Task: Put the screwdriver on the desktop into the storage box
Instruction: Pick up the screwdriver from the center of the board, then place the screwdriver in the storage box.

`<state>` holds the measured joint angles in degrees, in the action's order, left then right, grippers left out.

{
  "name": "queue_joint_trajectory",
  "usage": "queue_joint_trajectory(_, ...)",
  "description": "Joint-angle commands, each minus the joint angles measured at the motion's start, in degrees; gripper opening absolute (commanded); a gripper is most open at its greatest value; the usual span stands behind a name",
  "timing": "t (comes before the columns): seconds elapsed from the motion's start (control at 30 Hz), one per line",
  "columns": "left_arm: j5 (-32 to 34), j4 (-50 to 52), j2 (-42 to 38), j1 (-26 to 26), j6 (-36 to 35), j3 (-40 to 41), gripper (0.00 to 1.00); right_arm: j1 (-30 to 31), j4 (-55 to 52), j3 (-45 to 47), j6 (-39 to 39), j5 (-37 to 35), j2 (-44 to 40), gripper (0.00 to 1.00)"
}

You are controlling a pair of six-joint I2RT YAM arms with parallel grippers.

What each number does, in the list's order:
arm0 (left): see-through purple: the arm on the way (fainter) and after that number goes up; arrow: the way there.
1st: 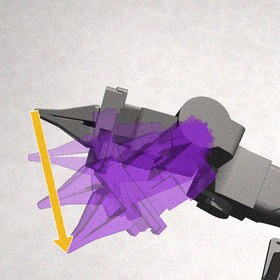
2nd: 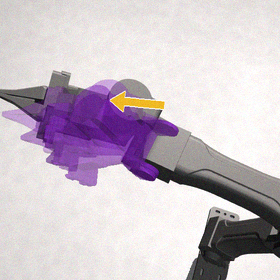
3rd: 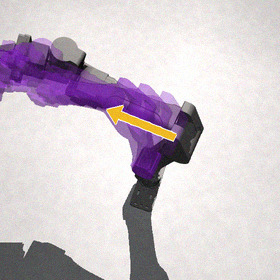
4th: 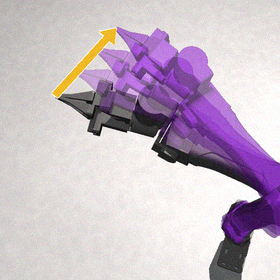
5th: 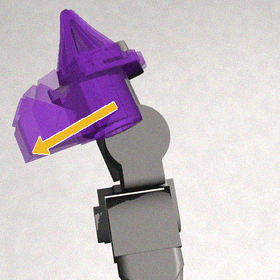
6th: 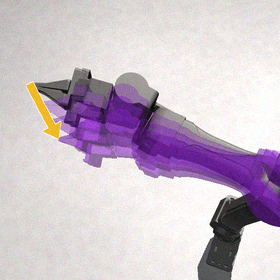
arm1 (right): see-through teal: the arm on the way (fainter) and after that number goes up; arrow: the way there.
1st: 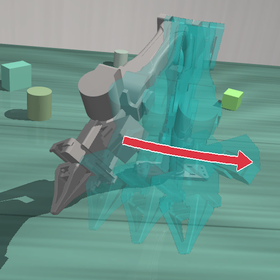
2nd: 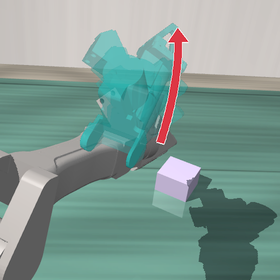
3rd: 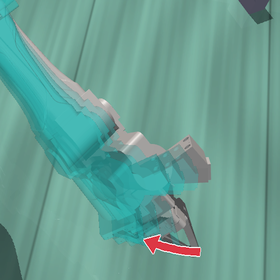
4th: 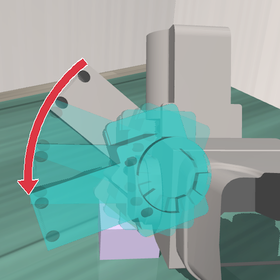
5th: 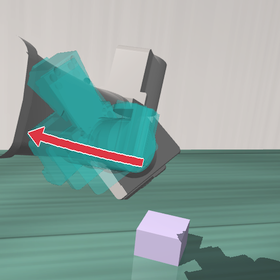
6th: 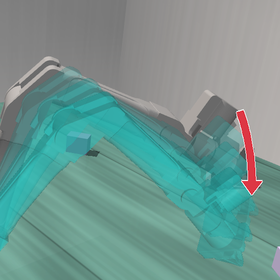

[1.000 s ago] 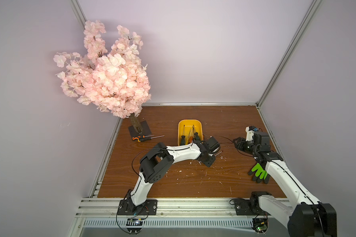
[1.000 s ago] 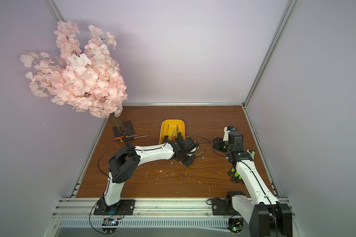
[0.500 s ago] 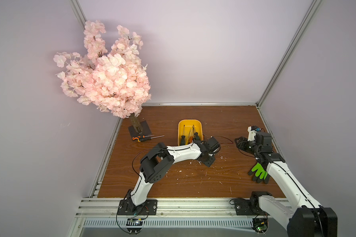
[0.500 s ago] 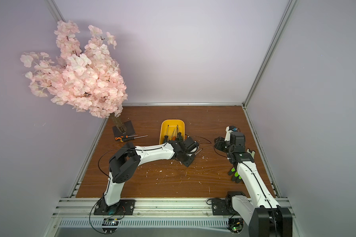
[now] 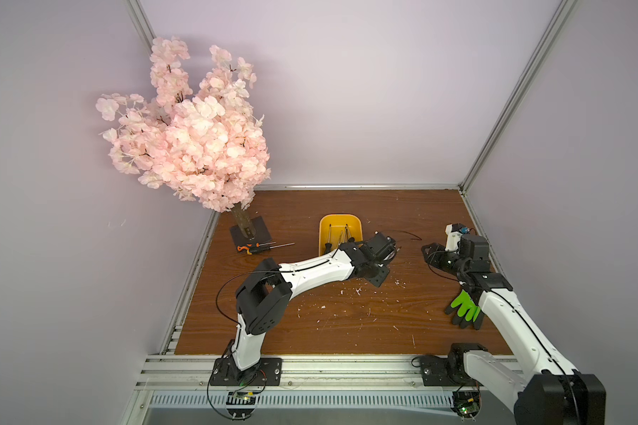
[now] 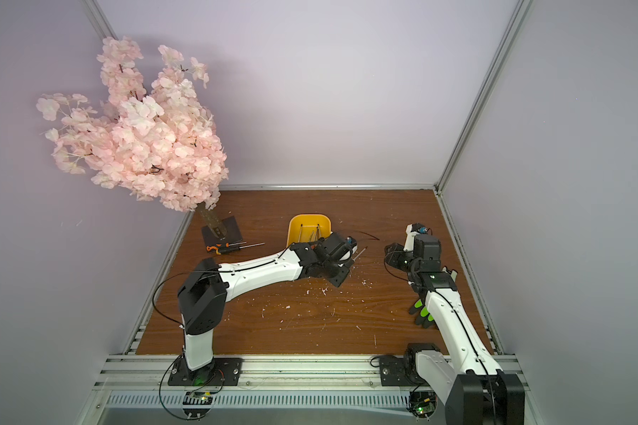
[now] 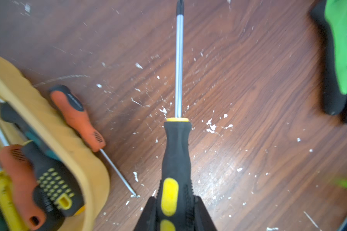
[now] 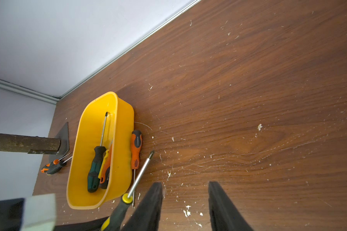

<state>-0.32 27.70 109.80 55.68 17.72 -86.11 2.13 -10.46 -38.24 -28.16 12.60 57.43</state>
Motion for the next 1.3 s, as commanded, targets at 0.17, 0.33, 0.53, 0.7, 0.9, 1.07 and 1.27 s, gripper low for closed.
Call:
queue_joint_trajectory(0.17, 1.9, 0.7, -5.8, -4.9, 2.2, 0.6, 0.07, 0.3, 4.2, -2.5, -2.1, 4.7, 0.2, 0.99)
queue_joint_trajectory(0.33, 1.9, 0.5, -7.6, -7.4, 3.5, 2.8, 0.07, 1.8, 6.3, -2.7, -2.4, 5.3, 1.7, 0.99)
queue_joint_trajectory(0.53, 1.9, -0.5, -9.2, -10.6, 5.5, 4.8, 0.08, 4.1, 6.8, -3.9, -2.3, 5.3, 4.8, 0.99)
queue_joint_trajectory(0.7, 0.8, -3.2, -10.2, -13.8, 7.7, 7.6, 0.08, 5.4, 8.1, -4.0, -2.8, 5.3, 6.3, 0.99)
queue_joint_trajectory(0.9, -0.8, -5.4, -9.8, -18.0, 10.2, 9.9, 0.08, 6.1, 8.8, -4.2, -3.2, 5.3, 7.7, 0.99)
queue_joint_trajectory(1.07, 0.0, -4.1, -7.4, -19.7, 10.6, 9.3, 0.08, 6.2, 8.8, -4.2, -3.1, 5.3, 8.0, 0.99)
queue_joint_trajectory(1.27, 0.0, -4.0, -4.5, -20.4, 10.5, 8.6, 0.08, 6.1, 8.7, -4.2, -3.0, 5.3, 8.4, 0.99)
